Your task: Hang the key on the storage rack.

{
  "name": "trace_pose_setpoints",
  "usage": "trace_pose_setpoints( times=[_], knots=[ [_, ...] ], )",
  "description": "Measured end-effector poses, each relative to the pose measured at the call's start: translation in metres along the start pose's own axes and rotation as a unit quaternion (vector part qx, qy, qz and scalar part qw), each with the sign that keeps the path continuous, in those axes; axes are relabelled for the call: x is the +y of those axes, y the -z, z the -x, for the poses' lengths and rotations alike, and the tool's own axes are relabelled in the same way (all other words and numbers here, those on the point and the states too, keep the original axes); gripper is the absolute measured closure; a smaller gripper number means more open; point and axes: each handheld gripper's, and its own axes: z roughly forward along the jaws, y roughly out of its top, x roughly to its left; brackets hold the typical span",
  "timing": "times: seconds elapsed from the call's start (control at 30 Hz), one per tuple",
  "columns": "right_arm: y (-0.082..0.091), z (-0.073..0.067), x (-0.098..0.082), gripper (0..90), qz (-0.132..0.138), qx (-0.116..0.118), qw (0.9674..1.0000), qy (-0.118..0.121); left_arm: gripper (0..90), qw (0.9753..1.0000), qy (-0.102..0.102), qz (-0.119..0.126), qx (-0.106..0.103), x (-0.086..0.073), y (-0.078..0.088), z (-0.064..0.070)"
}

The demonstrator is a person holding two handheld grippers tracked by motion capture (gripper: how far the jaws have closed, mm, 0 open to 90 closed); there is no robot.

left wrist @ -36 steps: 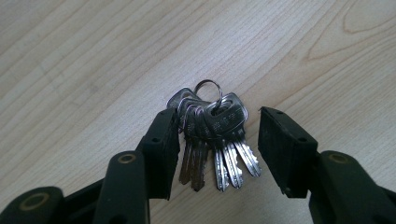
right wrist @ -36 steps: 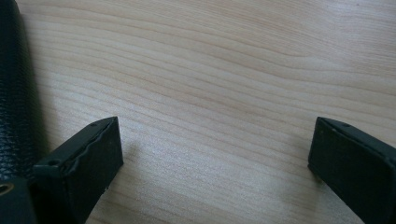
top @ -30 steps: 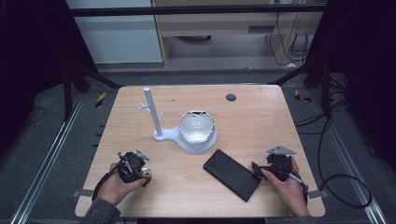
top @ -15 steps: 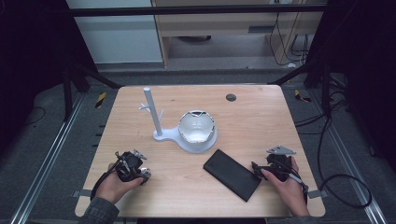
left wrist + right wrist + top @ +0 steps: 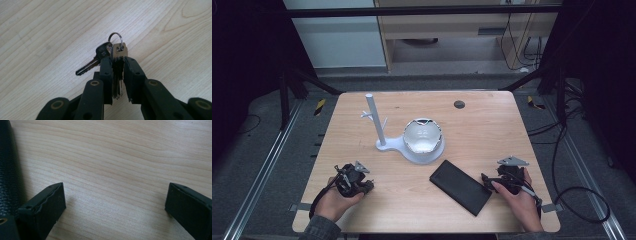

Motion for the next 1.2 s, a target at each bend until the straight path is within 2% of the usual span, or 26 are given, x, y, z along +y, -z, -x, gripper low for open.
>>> trace_pose_setpoints(
  times=[0.07,0.13,0.2,0.5,0.6,0.77,0.87,0.9,0.93,1.2],
  knots=[
    [0.0,0.0,0.0,3.2,0.0,0.0,1.0,-0.001,79.6,1.0,-0.008,0.001,0.006,0.001,0.001,0.004],
    [0.0,0.0,0.0,3.2,0.0,0.0,1.0,0.0,81.8,0.9999,-0.016,0.001,0.003,0.003,0.002,0.008],
    [0.0,0.0,0.0,3.2,0.0,0.0,1.0,0.0,82.4,0.9993,-0.031,-0.014,0.015,0.003,-0.002,0.012],
    [0.0,0.0,0.0,3.2,0.0,0.0,1.0,0.0,81.8,0.9994,-0.028,-0.014,0.014,0.003,-0.01,0.013],
    [0.0,0.0,0.0,3.2,0.0,0.0,1.0,0.0,82.3,0.9993,-0.032,-0.015,0.011,0.003,-0.007,0.012],
    [0.0,0.0,0.0,3.2,0.0,0.0,1.0,0.0,82.5,0.9995,-0.031,0.001,0.01,0.01,0.021,0.0],
    [0.0,0.0,0.0,3.2,0.0,0.0,1.0,0.0,82.6,0.999,-0.036,0.009,0.024,0.021,0.044,-0.009],
    [0.0,0.0,0.0,3.2,0.0,0.0,1.0,0.0,82.5,0.999,-0.035,0.013,0.025,0.029,0.058,-0.018],
    [0.0,0.0,0.0,3.2,0.0,0.0,1.0,0.0,82.6,0.999,-0.035,0.013,0.025,0.029,0.058,-0.018],
    [0.0,-0.001,0.0,3.2,-0.001,0.001,1.0,0.004,82.5,0.9984,-0.02,0.029,0.044,0.057,0.11,-0.055]
  ],
)
